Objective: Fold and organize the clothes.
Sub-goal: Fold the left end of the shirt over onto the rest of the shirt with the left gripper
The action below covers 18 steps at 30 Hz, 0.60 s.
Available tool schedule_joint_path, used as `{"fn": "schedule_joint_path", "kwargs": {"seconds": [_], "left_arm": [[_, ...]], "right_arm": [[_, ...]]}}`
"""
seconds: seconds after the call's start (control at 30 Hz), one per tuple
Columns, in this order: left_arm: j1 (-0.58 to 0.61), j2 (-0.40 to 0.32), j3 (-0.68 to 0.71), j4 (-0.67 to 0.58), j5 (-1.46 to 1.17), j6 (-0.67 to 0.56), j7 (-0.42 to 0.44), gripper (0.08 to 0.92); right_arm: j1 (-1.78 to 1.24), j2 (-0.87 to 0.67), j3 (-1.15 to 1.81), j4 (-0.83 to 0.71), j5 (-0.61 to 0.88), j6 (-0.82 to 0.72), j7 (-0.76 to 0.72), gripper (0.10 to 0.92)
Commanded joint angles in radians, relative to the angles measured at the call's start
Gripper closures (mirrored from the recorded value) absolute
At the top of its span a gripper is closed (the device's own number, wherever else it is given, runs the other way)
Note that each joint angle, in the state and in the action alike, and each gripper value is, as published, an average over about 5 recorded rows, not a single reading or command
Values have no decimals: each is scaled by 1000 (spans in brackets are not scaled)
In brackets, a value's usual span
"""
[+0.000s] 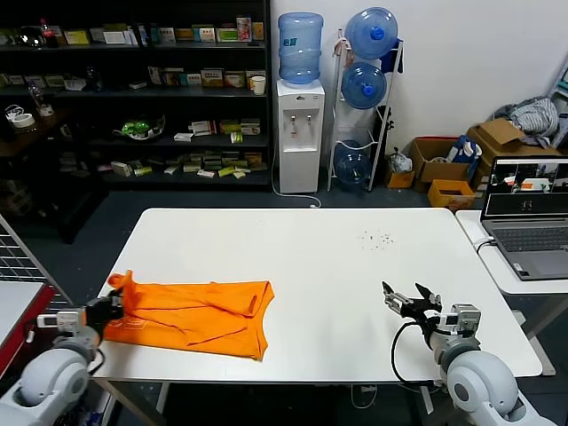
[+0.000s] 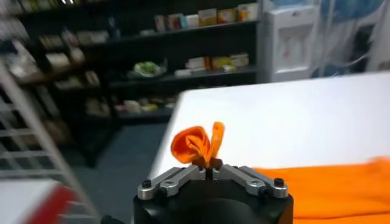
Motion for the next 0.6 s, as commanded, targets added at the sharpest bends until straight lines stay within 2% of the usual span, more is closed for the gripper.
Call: {"fn": "schedule_joint_path", "kwargs": {"seconds": [0.03,0.6], "left_arm": [[-161,-275,207,-291,-293,150,-184,887],[-161,-304,266,-196,-155,131,-146,887]], "right_arm": [[-25,17,14,15,-8,-3,11,203],[-38,30,18,12,-7,-1,15,203]]}}
